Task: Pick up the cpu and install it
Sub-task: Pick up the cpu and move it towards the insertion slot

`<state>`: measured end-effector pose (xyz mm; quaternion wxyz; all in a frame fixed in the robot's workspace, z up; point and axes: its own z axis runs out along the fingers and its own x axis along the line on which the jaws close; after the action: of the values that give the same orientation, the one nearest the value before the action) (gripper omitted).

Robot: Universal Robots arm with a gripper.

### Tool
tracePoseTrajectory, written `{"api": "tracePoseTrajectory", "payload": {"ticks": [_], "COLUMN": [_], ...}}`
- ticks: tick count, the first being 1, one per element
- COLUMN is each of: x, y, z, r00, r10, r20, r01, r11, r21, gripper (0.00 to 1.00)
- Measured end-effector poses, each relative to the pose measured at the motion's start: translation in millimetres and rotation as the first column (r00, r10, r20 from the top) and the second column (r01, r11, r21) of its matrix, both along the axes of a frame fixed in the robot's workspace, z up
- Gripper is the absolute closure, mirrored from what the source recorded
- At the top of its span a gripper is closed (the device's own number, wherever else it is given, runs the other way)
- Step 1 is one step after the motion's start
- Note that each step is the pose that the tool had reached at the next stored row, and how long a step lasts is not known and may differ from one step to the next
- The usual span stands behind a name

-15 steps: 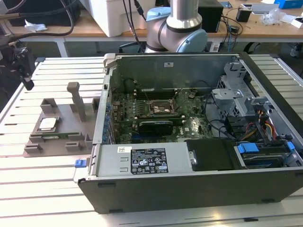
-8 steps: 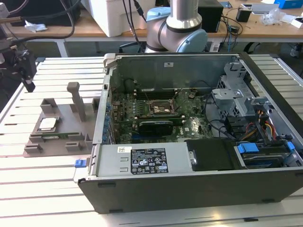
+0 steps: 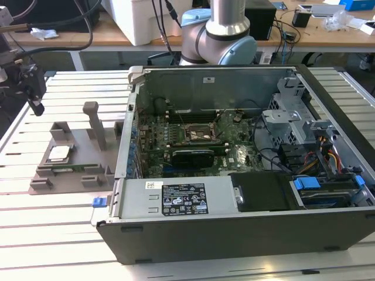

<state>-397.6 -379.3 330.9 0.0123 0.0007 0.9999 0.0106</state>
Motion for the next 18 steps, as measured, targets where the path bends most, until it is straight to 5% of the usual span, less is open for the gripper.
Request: {"api": "tracePoseTrajectory", "payload": {"ticks": [18], "x": [0.0], "y": [0.0], "z": [-8.5], "r00": [1.0000], "r10": [0.000], "r20": [0.0000], "r01": [0.000], "r11": [1.0000], "r21": [0.0000], "gripper": [0.40]}}
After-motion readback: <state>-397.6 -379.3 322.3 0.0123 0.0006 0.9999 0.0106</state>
